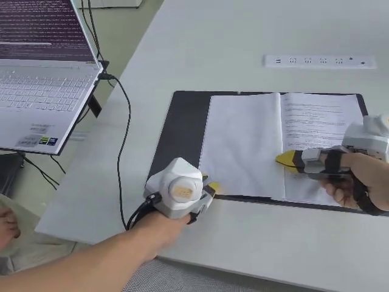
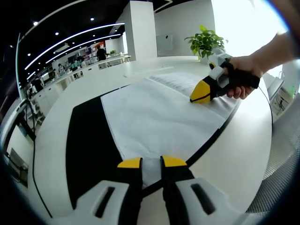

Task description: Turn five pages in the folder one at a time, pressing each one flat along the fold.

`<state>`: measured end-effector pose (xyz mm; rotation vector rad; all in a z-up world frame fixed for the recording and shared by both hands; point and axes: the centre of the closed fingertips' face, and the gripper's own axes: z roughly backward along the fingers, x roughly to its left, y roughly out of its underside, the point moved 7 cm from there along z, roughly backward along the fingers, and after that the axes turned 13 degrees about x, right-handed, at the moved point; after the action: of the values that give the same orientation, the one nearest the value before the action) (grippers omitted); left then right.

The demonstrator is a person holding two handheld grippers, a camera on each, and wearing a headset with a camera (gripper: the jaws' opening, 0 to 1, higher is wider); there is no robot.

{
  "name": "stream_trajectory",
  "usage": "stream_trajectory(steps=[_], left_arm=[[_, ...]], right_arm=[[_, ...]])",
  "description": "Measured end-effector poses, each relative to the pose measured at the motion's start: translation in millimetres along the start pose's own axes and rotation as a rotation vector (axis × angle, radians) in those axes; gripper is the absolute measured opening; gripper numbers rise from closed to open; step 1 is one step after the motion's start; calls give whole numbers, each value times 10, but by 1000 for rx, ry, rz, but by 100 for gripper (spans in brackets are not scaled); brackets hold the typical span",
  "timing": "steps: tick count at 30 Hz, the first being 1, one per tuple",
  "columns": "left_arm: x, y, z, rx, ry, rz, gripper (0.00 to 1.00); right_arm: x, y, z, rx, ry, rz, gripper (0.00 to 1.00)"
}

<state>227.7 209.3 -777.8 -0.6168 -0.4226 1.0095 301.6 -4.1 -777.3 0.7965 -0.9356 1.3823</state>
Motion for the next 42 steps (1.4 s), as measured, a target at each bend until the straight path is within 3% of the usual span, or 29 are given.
stream_trajectory(steps=[25,37,42], left_arm=[[15,15,-15,-8,0,1,13],[8,14,-12,-11,-7,4,13],[-1,13,-1,-14,-13,9,13]], right_arm=[[-61,448,37,59,-57,-34,0],[11,772,42,135,-71,-36,0],[50,893,33,182,-61,-3,0]])
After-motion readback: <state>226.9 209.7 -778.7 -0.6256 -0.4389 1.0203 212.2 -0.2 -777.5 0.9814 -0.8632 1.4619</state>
